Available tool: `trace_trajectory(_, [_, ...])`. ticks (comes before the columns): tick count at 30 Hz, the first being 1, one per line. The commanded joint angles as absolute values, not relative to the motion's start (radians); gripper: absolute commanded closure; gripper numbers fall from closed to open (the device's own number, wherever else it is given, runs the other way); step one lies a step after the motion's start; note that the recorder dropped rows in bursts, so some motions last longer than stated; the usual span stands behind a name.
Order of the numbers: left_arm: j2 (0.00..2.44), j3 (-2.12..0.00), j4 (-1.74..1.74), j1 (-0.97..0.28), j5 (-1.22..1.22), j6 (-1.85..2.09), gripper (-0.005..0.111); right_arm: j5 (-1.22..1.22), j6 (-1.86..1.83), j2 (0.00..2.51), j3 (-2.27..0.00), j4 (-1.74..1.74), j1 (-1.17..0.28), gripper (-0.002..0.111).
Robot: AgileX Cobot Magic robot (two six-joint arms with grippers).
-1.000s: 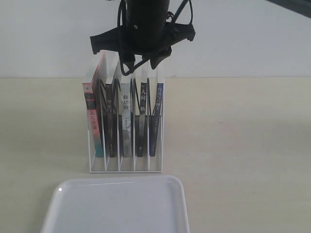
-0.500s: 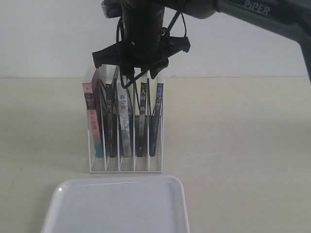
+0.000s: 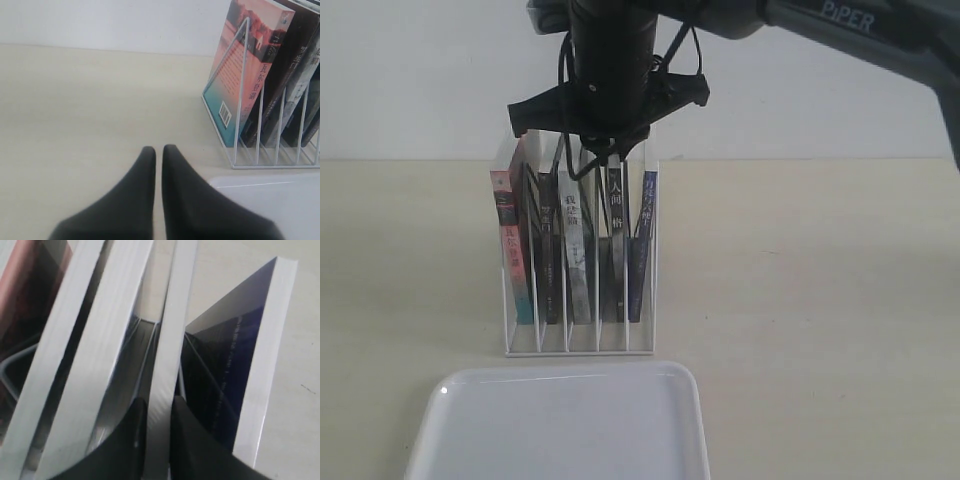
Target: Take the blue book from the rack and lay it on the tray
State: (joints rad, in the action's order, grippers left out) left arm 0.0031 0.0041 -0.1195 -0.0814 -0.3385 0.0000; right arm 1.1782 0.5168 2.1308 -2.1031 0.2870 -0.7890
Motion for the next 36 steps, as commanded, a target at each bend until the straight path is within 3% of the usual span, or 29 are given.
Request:
trace_trajectory(1, [0.0, 0.0, -0.115, -0.08, -0.334, -0.006, 0.103, 1.17, 0.52, 2.163, -2.105, 0.304, -0.785, 0.105])
trace_trajectory(36, [0.0, 0.0, -0.115, -0.08, -0.334, -0.006, 0.103, 1.221, 0.574, 1.951, -2.166, 0.352, -0.786, 0.106])
